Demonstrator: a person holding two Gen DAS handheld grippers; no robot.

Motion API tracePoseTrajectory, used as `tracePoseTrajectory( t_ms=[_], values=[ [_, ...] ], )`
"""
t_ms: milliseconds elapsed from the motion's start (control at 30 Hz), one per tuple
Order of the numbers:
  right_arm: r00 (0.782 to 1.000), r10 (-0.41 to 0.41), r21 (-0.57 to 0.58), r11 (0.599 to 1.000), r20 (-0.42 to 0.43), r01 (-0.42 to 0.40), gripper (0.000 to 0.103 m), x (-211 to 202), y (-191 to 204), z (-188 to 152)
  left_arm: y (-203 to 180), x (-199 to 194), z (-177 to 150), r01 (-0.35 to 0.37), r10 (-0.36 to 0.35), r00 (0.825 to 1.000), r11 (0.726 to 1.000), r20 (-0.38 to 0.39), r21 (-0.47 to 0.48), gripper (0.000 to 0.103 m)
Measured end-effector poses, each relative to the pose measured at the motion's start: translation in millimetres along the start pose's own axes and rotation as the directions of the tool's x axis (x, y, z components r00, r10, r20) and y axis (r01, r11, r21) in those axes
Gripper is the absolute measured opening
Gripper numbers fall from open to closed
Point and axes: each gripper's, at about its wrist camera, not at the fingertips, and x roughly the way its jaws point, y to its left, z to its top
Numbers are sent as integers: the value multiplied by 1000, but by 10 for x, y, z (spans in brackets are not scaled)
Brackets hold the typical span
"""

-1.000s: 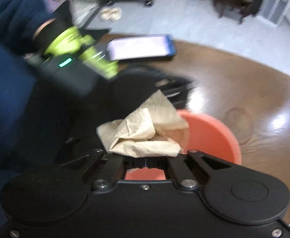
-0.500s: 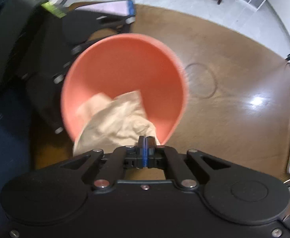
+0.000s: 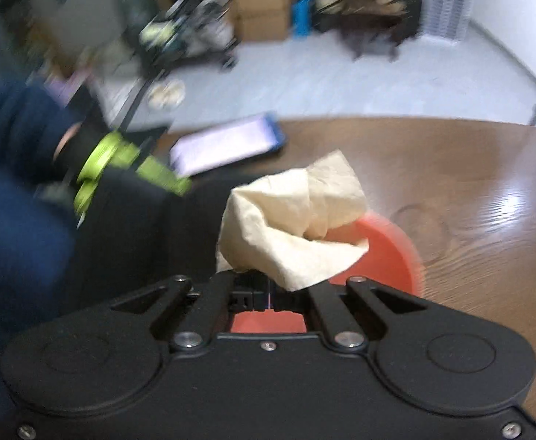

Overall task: Clean bowl
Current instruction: 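Lift the paper towel away and drop it on the table, right gripper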

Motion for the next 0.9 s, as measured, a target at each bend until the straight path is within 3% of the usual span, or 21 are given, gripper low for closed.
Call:
tracePoseTrajectory(
  t_ms=[200, 267, 400, 500, 633, 767, 800, 900],
  values=[
    [994, -95, 73, 993, 48, 91, 1, -195, -450, 12, 175, 57, -90, 35, -36, 999, 982, -2, -184, 99],
    [987, -151, 124, 982, 62, 142, 1, -289, -684, -32, 223, 76, -116, 41, -43, 999, 966, -1, -255, 99],
    [972, -231, 205, 954, 40, 218, 1, -20, -1097, -93, 315, 174, -132, 55, -61, 998, 912, -2, -407, 99],
    [951, -306, 225, 925, -36, 306, 1, 292, -1359, -184, 290, 228, -131, 33, -39, 999, 913, -6, -407, 100],
    [908, -400, 281, 864, -125, 419, 1, 726, -1733, -278, 275, 271, -84, 18, -23, 1000, 914, -7, -406, 100],
    [916, -374, 398, 825, -148, 401, 1, 814, -2019, -403, 274, 349, -51, 32, -41, 999, 901, -12, -432, 100],
    [911, -378, 420, 810, -164, 411, 3, 892, -2064, -428, 281, 367, -47, 35, -46, 999, 897, -13, -440, 100],
    [902, -371, 436, 789, -222, 432, 49, 1033, -2168, -485, 303, 356, -74, 34, -44, 999, 894, -12, -447, 100]
  ],
)
